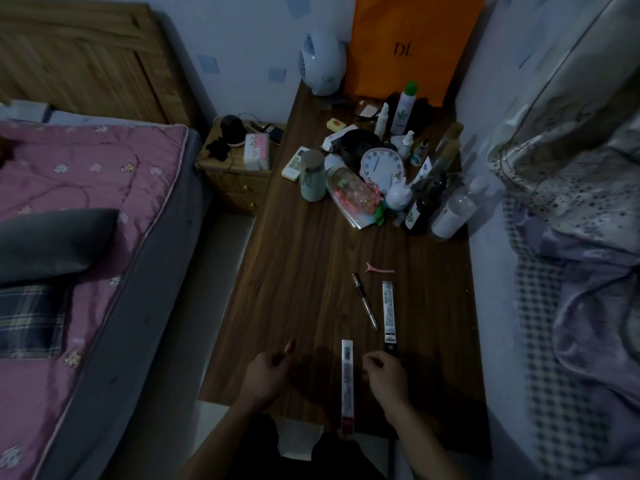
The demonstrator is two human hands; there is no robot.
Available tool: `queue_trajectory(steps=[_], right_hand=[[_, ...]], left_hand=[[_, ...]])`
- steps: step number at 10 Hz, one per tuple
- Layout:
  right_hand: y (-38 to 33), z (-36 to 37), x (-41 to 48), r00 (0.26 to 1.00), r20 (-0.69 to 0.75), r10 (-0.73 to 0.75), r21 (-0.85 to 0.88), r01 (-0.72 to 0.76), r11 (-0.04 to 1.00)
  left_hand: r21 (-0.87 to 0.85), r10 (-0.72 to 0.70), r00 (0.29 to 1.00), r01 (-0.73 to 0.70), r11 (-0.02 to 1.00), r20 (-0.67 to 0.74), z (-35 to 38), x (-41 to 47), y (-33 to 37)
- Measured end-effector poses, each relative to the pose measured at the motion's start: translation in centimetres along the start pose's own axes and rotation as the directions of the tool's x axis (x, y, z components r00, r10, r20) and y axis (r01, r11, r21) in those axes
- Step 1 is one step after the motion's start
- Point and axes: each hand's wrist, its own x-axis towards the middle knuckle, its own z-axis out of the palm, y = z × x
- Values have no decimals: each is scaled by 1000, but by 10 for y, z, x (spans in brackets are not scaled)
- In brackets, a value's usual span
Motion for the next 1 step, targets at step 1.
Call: queue_trajectory(steps=[1], right_hand=[[3,-5,-13,997,59,42,81,-47,996]], left_hand=[[-80,-10,1000,9,997,-15,-7,-7,-7]])
